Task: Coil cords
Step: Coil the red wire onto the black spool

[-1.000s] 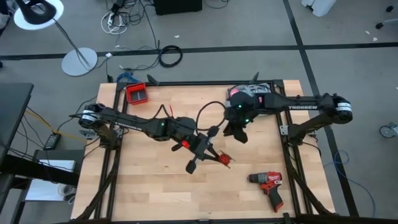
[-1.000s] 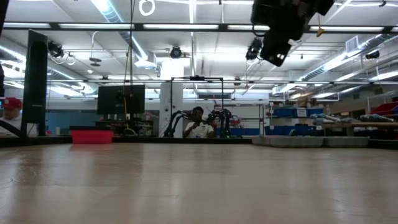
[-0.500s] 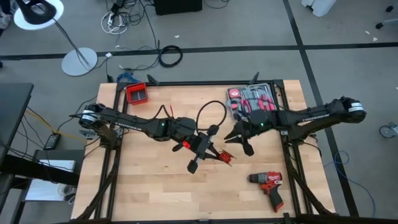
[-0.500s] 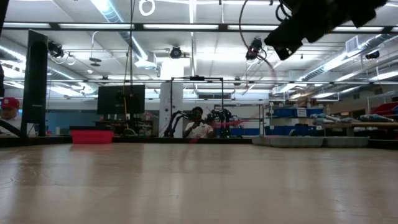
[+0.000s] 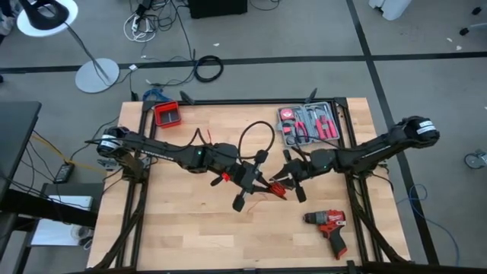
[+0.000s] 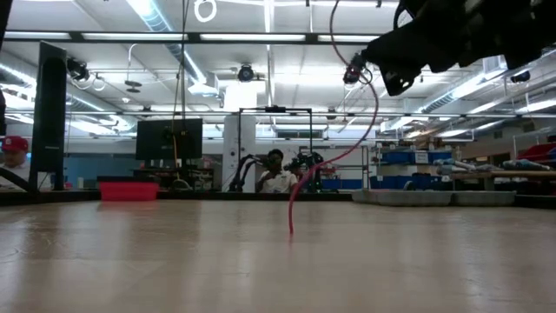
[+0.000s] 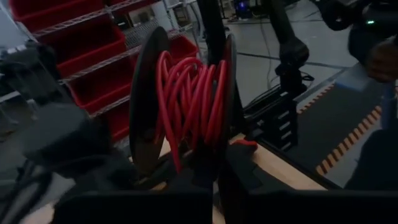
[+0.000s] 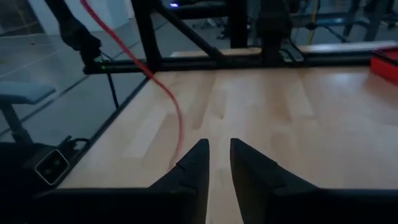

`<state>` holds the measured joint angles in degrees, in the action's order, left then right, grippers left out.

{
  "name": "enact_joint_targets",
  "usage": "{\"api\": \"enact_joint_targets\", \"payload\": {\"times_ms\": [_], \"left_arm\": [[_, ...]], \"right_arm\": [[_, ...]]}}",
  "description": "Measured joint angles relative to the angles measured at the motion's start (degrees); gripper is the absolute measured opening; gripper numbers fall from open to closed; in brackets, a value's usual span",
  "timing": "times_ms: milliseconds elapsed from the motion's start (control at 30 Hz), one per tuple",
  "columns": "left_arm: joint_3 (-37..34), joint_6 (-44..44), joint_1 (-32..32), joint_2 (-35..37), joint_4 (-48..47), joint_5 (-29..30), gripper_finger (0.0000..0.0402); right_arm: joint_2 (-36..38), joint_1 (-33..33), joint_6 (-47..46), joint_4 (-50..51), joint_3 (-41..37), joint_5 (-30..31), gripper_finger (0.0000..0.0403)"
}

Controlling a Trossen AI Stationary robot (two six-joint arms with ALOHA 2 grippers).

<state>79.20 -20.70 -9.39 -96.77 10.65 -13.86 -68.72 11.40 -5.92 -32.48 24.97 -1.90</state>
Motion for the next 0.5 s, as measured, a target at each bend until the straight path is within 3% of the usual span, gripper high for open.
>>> {"api": "enact_joint_targets", "payload": {"times_ms": [500], "left_arm": [[0.0, -0.3, 0.0, 0.0, 0.3, 1.4, 0.0010]], "right_arm": [[-10.4, 1.7, -3.6, -8.8, 1.3, -0.8, 0.0122]]}}
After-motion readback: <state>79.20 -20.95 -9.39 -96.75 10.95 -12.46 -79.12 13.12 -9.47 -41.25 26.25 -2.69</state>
